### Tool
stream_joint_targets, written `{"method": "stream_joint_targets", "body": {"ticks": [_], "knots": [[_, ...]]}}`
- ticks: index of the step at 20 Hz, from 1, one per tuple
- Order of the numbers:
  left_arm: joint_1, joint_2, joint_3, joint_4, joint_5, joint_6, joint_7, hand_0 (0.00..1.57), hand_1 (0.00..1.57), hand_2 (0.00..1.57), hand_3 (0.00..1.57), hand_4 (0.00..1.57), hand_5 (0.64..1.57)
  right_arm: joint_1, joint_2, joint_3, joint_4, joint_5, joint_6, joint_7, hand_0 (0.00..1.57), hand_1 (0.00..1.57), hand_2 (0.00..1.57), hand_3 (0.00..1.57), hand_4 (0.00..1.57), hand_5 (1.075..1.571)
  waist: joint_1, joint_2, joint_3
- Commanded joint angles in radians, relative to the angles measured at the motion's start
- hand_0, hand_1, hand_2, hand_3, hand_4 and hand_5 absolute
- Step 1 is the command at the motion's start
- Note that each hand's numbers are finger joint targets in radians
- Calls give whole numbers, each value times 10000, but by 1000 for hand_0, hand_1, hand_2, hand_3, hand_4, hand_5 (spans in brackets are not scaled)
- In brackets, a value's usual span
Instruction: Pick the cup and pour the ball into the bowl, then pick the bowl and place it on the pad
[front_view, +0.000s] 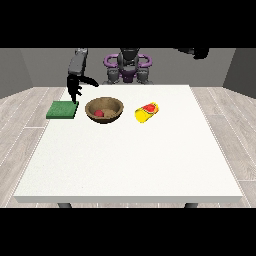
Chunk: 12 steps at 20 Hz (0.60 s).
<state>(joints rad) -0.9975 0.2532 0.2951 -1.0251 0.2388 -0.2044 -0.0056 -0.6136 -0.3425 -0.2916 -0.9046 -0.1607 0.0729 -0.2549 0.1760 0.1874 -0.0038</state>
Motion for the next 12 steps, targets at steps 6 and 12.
{"method": "stream_joint_targets", "body": {"ticks": [6, 12], "knots": [[-76, 2348, 1507, 754, 1960, -1990, 1086, 0, 0, 0, 0, 211, 1555, 310, 668, 479, 331, 300, -81, -543, 0, 0, 0, 0, 0, 1570, -501, 212, 40], [-78, 2704, 1616, 597, 2652, -2058, 1723, 0, 0, 0, 0, 181, 1563, 34, 746, 397, 1208, 415, -237, -1132, 0, 0, 0, 0, 0, 1570, -492, 184, 44]]}}
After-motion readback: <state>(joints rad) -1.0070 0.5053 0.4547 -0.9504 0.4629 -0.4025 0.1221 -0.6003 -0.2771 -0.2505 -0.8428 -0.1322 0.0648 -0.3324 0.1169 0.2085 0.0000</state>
